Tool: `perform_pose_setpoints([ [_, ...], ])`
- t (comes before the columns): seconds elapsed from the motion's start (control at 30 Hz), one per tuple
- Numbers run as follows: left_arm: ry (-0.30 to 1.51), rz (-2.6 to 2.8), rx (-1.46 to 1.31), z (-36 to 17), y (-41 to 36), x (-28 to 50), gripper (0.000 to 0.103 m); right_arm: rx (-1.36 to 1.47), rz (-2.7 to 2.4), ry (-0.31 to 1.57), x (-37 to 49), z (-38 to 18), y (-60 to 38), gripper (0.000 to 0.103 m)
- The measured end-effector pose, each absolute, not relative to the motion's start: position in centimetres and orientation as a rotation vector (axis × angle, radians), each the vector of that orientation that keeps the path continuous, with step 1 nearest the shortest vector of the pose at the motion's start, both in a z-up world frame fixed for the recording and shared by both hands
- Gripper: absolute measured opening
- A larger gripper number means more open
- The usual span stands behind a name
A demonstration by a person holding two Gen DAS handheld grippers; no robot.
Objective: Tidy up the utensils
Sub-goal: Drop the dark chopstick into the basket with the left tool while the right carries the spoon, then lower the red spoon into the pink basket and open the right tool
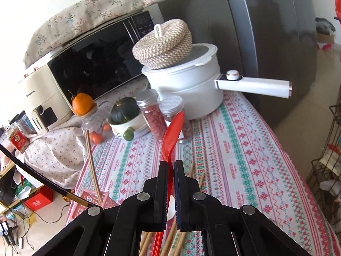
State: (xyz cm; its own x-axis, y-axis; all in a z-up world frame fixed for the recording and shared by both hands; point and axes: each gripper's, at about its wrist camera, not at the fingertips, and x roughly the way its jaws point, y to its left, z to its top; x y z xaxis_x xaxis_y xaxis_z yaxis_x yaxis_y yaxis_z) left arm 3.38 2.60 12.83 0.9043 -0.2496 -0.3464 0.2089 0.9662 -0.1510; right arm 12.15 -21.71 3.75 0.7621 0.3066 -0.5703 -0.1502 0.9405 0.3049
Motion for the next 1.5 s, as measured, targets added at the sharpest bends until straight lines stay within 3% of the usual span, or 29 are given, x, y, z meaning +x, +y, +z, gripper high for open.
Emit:
perform_pose_setpoints([
  [0.73, 0.651, -0.119, -0.126, 2.6, 7.0, 10.8, 0.008, 0.190, 0.309, 0.486, 11.8, 4.0, -13.1, 0.003],
  [0.83, 0.673, -0.118, -0.138, 2.4, 7.4, 10.4, 0.026, 0.186, 0.297, 0.452, 11.8, 4.2, -12.1, 0.004],
  [0.9, 0.671, -0.117, -0.144, 2.4, 7.7, 9.6, 0.052, 0.186, 0.288, 0.437, 11.9, 4.1, -11.4, 0.004],
  [1.2, 0.736, -0.093, -0.122, 1.0, 10.1, 7.1, 0.070, 0.162, 0.219, 0.379, 13.0, 3.4, -8.9, 0.004],
  [1.5, 0.849, -0.038, -0.098, -2.4, 12.6, 7.1, 0.073, 0.085, 0.149, 0.295, 13.5, 3.0, -5.8, 0.004],
])
